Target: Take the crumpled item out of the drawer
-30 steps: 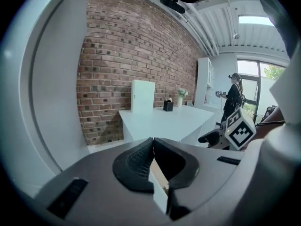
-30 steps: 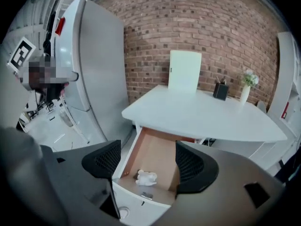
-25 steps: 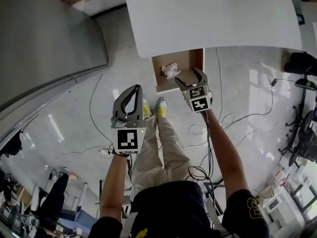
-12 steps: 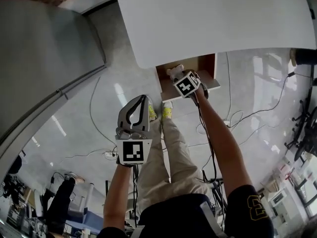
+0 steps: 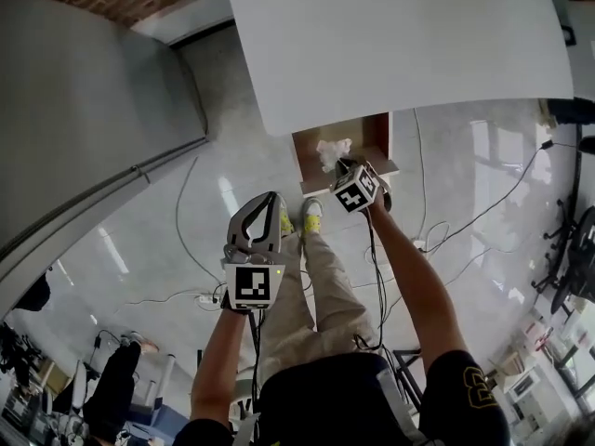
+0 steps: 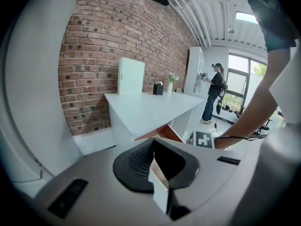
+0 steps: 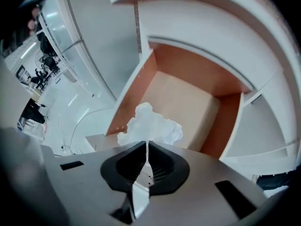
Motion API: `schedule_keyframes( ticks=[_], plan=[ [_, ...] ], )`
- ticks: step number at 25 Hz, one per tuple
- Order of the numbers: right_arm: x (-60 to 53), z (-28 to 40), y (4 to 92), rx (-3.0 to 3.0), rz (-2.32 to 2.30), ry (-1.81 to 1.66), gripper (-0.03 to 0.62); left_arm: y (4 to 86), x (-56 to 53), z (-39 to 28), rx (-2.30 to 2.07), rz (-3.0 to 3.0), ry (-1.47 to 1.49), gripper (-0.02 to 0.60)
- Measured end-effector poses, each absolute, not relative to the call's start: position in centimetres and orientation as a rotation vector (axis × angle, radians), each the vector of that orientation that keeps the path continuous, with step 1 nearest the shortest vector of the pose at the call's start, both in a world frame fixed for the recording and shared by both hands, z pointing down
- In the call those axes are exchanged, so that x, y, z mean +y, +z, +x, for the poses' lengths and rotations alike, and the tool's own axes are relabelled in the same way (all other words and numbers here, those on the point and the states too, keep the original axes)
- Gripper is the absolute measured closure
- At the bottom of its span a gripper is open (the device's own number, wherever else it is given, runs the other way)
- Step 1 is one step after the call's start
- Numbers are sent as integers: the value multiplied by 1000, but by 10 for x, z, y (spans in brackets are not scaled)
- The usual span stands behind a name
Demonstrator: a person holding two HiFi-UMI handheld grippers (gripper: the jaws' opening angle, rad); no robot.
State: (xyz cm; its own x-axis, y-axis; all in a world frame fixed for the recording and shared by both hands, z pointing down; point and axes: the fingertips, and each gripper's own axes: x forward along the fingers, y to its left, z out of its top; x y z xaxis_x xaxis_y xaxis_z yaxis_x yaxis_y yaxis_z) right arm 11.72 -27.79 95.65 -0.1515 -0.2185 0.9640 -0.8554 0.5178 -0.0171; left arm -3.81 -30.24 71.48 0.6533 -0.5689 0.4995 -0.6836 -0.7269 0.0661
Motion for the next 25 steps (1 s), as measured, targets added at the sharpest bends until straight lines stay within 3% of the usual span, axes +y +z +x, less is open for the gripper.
schedule_keyframes(
  ticks=[15,25],
  plan=[
    [-296,134,538,-1987,1644,442,556,502,-293,-25,-990,2812,517,563],
    [-258,148,354,-2174,2003,94,556,371,-316,-28,-1153,2906,194,563]
  ],
)
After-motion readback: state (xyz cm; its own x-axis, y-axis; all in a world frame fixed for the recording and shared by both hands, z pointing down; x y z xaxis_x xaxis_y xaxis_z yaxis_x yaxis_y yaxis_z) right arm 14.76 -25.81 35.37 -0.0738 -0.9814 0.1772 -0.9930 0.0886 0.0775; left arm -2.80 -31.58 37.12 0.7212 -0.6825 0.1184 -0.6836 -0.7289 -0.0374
